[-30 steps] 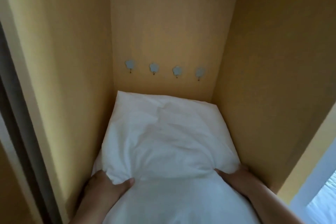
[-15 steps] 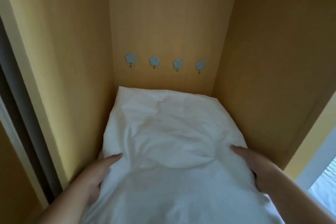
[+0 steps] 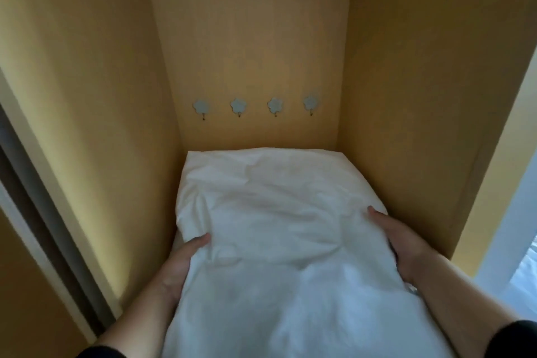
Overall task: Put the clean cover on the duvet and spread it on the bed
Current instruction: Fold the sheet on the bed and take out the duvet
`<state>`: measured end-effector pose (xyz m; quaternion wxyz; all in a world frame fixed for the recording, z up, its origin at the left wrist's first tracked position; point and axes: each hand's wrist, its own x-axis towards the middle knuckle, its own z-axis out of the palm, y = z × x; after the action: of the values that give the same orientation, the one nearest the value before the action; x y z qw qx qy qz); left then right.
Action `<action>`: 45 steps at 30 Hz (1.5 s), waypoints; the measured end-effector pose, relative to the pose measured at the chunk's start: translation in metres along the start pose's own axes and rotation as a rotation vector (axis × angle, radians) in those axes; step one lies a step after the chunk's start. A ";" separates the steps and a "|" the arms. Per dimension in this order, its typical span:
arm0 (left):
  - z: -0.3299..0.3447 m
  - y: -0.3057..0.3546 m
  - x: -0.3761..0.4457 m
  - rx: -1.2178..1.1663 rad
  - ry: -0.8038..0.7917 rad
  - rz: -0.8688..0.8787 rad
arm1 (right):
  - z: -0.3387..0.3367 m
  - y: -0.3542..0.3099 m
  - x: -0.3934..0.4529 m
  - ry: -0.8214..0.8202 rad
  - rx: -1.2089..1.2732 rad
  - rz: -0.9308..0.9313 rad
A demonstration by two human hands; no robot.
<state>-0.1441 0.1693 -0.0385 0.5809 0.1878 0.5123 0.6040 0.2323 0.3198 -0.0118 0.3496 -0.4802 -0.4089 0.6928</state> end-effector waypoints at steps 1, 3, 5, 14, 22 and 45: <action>0.006 0.000 0.001 -0.008 -0.041 -0.003 | 0.002 0.002 0.001 -0.029 -0.017 0.008; 0.025 0.002 -0.002 0.054 -0.097 -0.014 | 0.012 0.011 0.002 -0.047 -0.088 -0.015; 0.046 0.002 -0.003 0.186 -0.104 0.007 | 0.028 0.019 0.001 -0.051 -0.199 -0.089; 0.082 0.016 -0.040 0.612 0.048 0.156 | 0.048 -0.012 -0.053 -0.071 -0.341 -0.142; 0.127 0.044 -0.138 0.485 -0.237 0.696 | 0.117 -0.046 -0.173 -0.211 -0.322 -0.425; 0.305 -0.184 -0.299 0.768 -1.049 0.816 | -0.094 0.125 -0.471 0.764 -0.351 -0.806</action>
<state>0.2760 -0.0123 0.0407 0.3729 0.8127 0.2334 0.3820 0.4489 -0.1245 0.0351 0.6235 -0.5535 -0.5129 0.2044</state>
